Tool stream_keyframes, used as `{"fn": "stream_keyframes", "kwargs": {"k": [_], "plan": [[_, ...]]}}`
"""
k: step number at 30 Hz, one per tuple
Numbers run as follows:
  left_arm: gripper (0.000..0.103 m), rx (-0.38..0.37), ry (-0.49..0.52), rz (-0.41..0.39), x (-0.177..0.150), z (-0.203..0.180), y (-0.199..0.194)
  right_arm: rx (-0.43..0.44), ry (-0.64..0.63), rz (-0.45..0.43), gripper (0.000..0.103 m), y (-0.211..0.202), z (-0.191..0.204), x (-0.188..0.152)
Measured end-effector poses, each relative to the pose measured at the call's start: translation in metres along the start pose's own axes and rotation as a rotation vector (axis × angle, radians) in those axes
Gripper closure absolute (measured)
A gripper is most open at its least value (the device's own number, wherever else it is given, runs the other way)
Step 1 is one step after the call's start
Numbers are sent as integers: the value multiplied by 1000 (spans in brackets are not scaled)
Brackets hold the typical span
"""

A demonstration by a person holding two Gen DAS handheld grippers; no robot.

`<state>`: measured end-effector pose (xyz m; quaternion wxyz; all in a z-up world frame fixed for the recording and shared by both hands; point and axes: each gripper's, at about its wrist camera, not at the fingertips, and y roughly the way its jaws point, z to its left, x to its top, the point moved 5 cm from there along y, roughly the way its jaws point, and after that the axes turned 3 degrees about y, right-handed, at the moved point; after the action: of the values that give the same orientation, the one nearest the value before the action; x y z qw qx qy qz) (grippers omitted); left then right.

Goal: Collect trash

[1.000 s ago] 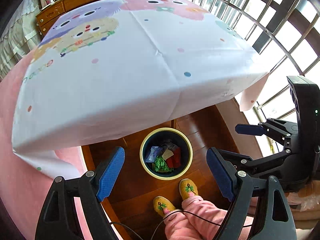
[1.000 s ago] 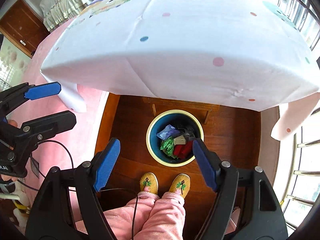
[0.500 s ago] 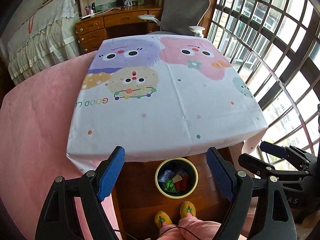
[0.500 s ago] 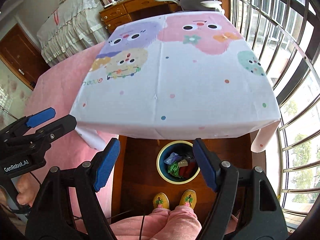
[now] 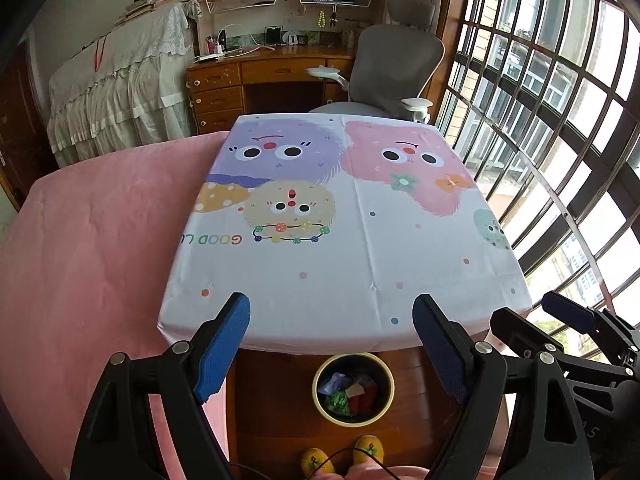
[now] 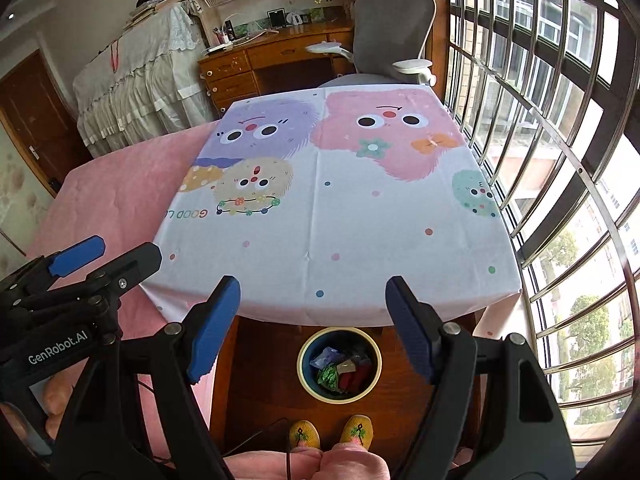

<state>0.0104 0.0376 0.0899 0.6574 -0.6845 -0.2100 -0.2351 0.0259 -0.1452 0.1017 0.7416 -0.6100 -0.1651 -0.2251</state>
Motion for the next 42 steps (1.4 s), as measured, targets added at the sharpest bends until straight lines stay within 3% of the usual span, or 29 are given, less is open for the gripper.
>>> {"fn": "stream_keyframes", "kwargs": {"k": [42], "plan": [[19, 64, 7, 54, -19, -8, 5, 11, 1, 17, 30, 7, -15, -16]]}}
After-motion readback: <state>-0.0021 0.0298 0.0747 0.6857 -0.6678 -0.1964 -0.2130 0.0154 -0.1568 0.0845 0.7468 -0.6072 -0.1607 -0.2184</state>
